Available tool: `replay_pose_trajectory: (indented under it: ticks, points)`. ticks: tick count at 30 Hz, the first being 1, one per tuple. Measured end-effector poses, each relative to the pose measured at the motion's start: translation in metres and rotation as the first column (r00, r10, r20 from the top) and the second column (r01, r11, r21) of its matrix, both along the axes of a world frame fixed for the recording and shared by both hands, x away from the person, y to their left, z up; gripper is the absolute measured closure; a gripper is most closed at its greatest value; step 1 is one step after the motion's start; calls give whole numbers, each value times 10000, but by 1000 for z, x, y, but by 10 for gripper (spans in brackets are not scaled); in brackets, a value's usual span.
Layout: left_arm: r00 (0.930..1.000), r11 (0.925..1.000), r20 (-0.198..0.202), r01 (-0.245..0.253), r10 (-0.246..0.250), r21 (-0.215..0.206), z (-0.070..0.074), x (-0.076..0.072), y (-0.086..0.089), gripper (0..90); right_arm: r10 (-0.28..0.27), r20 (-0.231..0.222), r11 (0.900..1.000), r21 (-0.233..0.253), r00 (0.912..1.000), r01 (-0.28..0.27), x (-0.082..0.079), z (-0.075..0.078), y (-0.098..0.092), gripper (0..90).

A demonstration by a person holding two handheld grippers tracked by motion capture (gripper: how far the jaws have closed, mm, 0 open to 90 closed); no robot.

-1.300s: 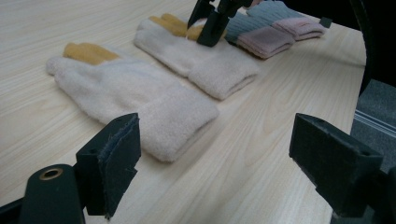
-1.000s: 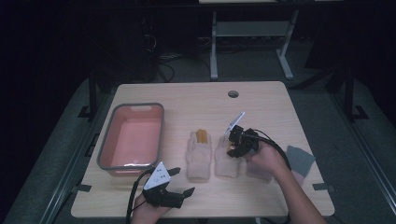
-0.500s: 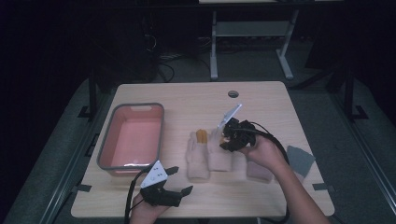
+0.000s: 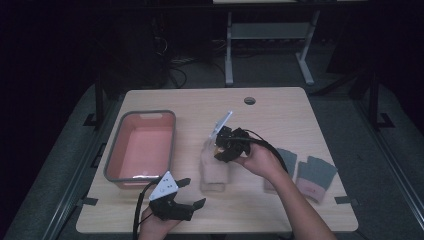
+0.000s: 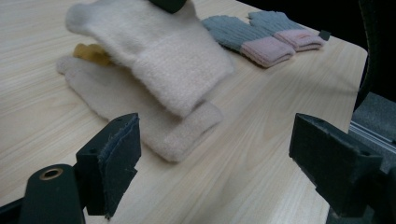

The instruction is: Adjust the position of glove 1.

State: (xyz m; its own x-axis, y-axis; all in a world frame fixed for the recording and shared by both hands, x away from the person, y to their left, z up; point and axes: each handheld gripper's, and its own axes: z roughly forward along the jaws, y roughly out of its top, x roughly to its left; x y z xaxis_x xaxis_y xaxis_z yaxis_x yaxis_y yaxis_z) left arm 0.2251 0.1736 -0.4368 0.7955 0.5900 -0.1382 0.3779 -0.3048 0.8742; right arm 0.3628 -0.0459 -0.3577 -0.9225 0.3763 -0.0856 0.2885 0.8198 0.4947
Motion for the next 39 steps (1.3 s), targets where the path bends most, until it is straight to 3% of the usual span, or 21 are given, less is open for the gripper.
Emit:
replay_pose_trajectory:
  ticks: [6, 8, 14, 19, 22, 23, 32, 36, 39]
  points:
    - [10000, 10000, -91, 24, -24, -30, -1, -1, -1, 166, 34, -88, 10000, -88, 10000, -34, 4, -5, 6, 605]
    - [10000, 9999, -20, 95, -95, 72, 0, -1, 0, 166, 18, -283, 9999, -113, 9996, -21, 7, -12, 9, 604]
    - [10000, 9999, -64, 20, -21, -127, 0, 0, 0, 166, -9, -744, 9995, -329, 9972, -15, 14, -37, 14, 590]
    - [9999, 9998, -88, -70, 71, 159, -2, 0, -3, 166, -134, -1020, 9987, -512, 9947, 82, 13, -59, 15, 551]
    - [9999, 9998, -128, -90, 93, 191, -3, 0, -5, 166, -251, -1150, 9996, -166, 9931, 233, 14, -60, 12, 513]
    - [9998, 9996, -152, -139, 143, 265, -3, 1, -5, 166, -474, -1371, 9987, 98, 9894, 492, 16, -61, 9, 412]
    - [9978, 9989, -473, -456, 460, 89, -5, 3, -3, 167, -321, -939, 9985, 408, 9951, 360, 11, -49, 11, 393]
    - [9970, 9983, -510, -572, 578, 128, -5, 3, -4, 167, -220, -837, 9973, 686, 9962, 278, 9, -45, 14, 434]
    - [9976, 9986, -471, -508, 514, 144, -4, 3, -4, 168, -181, -755, 9988, 435, 9970, 214, 8, -48, 23, 479]
